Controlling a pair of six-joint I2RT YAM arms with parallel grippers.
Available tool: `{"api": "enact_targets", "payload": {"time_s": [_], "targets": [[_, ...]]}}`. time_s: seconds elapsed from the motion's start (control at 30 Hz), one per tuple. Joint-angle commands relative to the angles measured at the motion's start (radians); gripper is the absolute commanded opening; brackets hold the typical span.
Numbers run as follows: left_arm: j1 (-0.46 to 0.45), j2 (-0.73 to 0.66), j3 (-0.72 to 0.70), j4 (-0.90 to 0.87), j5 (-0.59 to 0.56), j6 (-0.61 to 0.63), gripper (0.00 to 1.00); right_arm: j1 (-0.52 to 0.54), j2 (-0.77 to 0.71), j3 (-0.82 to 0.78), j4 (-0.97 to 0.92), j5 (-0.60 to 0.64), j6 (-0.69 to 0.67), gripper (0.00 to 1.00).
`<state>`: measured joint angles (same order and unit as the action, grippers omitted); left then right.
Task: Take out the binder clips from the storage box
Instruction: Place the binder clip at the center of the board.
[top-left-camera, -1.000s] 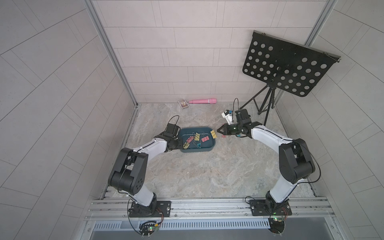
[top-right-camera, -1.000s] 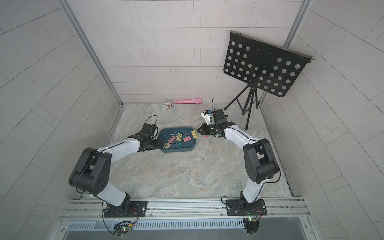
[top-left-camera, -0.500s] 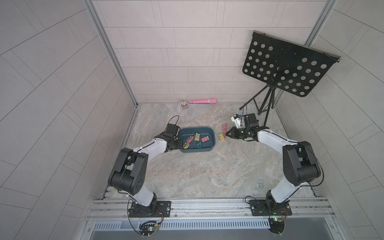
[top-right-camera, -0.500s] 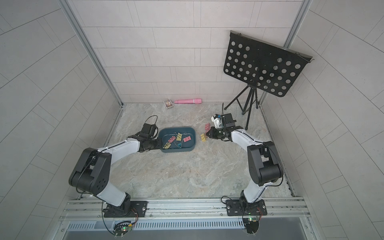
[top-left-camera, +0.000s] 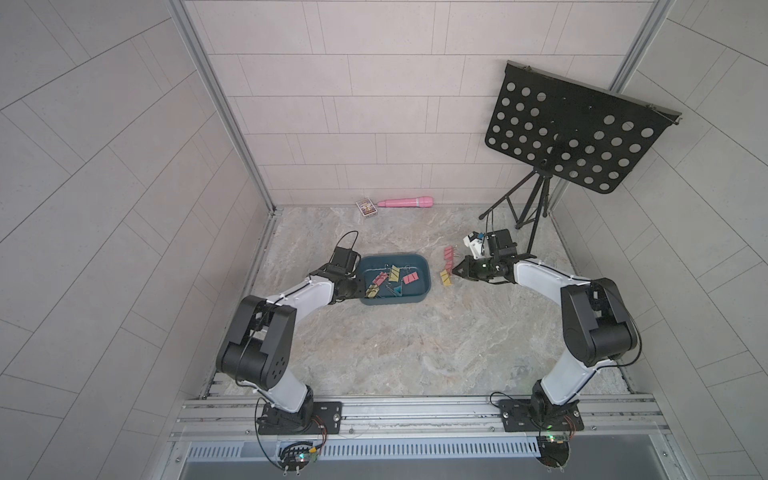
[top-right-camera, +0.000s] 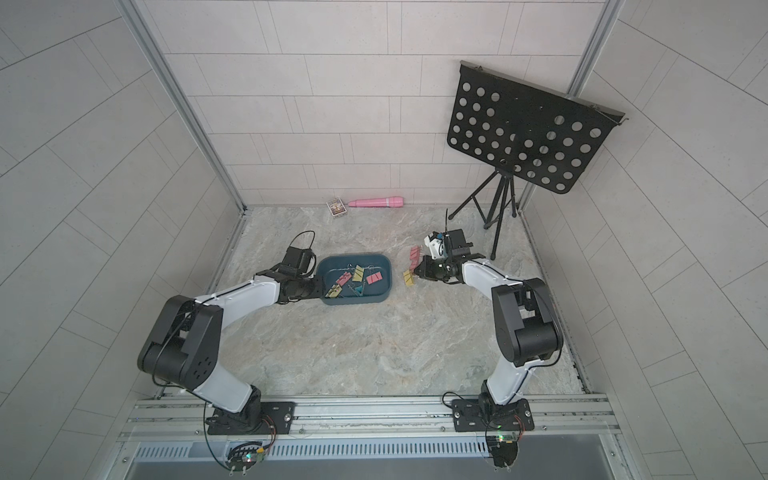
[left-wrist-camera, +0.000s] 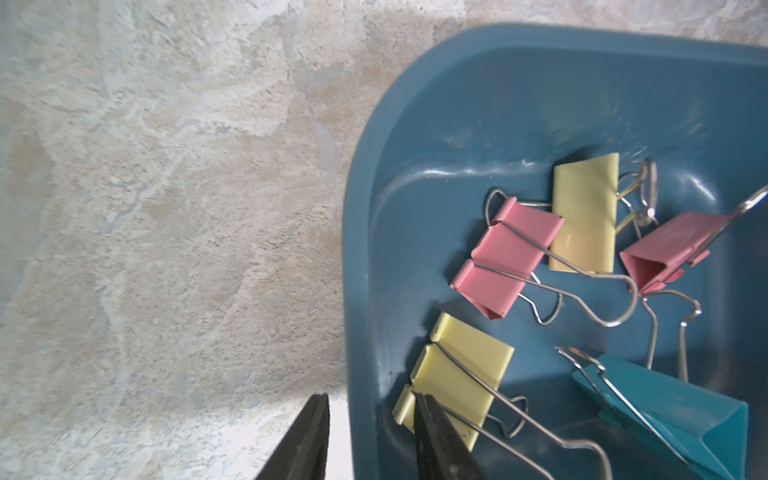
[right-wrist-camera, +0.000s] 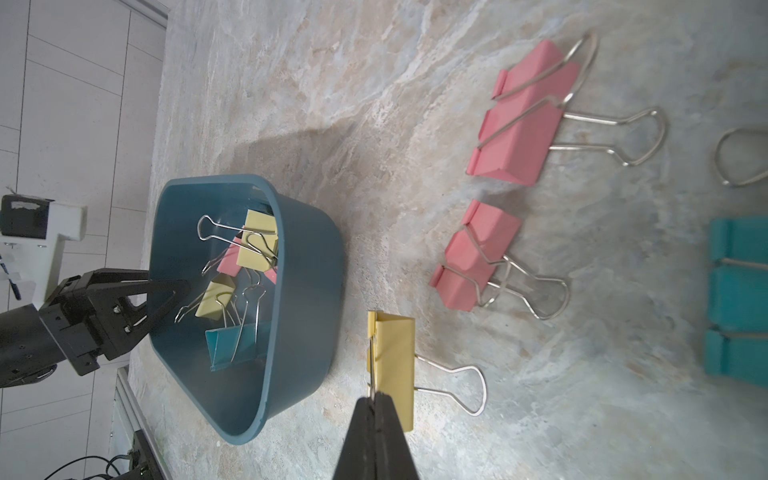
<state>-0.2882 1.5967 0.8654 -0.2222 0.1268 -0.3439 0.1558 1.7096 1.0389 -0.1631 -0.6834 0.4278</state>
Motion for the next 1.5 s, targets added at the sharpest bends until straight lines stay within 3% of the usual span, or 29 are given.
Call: {"api": "enact_targets", "payload": {"time_s": [0.0, 1.2, 1.47], "targets": [[0.006, -0.006, -0.012, -0.023, -0.011, -0.004, 0.42, -0.01, 0.011, -0.014, 0.017, 0.009, 0.009, 0.0], [0.006, -0.002, -0.014, -0.021, -0.007, -0.003, 0.42, -0.041, 0.068, -0.042, 0.055, -0.01, 0.02, 0.0], [0.007, 0.001, -0.011, -0.022, -0.009, -0.003, 0.42, -0.041, 0.079, -0.04, 0.055, -0.018, 0.019, 0.05]]}}
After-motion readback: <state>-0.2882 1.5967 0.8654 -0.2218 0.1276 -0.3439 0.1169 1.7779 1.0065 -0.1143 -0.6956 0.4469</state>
